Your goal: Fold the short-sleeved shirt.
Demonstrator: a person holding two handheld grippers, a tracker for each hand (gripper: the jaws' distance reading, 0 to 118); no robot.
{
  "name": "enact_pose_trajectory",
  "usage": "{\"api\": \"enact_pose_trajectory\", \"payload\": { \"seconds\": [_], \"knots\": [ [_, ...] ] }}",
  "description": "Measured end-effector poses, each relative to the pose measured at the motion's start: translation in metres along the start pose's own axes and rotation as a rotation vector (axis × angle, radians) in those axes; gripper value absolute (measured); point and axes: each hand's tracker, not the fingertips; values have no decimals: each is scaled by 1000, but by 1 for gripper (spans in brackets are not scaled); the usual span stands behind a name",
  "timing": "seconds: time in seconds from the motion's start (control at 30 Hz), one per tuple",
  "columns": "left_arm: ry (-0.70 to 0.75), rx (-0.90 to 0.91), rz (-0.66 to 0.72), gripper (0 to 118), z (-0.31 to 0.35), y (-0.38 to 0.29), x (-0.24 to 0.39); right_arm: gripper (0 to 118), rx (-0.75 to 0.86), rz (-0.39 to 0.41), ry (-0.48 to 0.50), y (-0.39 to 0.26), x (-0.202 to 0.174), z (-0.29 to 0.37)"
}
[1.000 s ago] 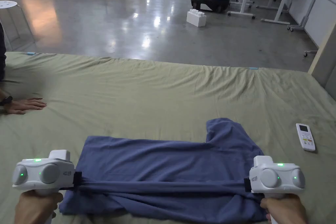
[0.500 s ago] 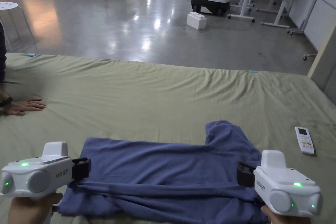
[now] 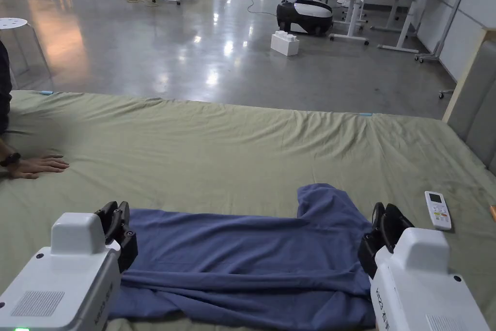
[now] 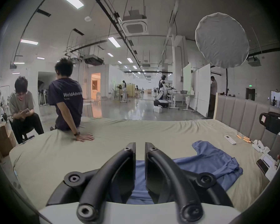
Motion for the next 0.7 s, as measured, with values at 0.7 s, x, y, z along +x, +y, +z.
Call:
{"api": "enact_pose_trajectory", "payload": {
  "seconds": [0.7],
  "knots": [
    [-53, -639, 32, 8, -94, -81, -80, 0, -113, 68, 14, -33, 7, -1]
  ]
}}
